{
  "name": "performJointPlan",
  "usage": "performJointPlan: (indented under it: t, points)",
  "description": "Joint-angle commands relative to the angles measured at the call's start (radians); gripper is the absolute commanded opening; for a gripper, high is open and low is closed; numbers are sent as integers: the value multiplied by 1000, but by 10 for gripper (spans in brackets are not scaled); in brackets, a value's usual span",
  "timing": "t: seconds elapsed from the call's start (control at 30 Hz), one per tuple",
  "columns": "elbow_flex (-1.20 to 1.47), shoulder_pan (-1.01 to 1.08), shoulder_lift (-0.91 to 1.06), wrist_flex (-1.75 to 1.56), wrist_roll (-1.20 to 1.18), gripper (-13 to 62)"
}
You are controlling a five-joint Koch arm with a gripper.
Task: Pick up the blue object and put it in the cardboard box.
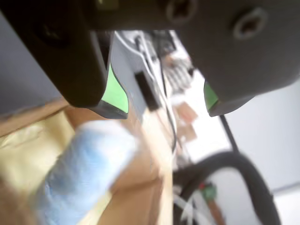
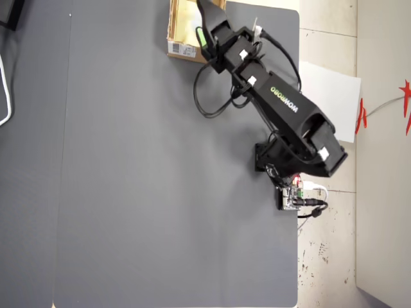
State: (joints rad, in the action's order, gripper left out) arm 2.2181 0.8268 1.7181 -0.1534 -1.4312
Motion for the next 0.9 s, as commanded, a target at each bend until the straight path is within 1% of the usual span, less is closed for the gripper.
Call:
performJointPlan:
  t: [0.0, 0.17, 0.27, 0.47, 0.6, 0.87]
  points:
    - [-35, -25, 60, -49, -71, 324]
    - [63, -158, 147, -137, -175, 325]
    - [118, -253, 209, -147, -202, 337]
    - [245, -425, 313, -193, -256, 339]
    - [330, -554, 374, -230, -256, 339]
    - [471, -739, 466, -216, -259, 338]
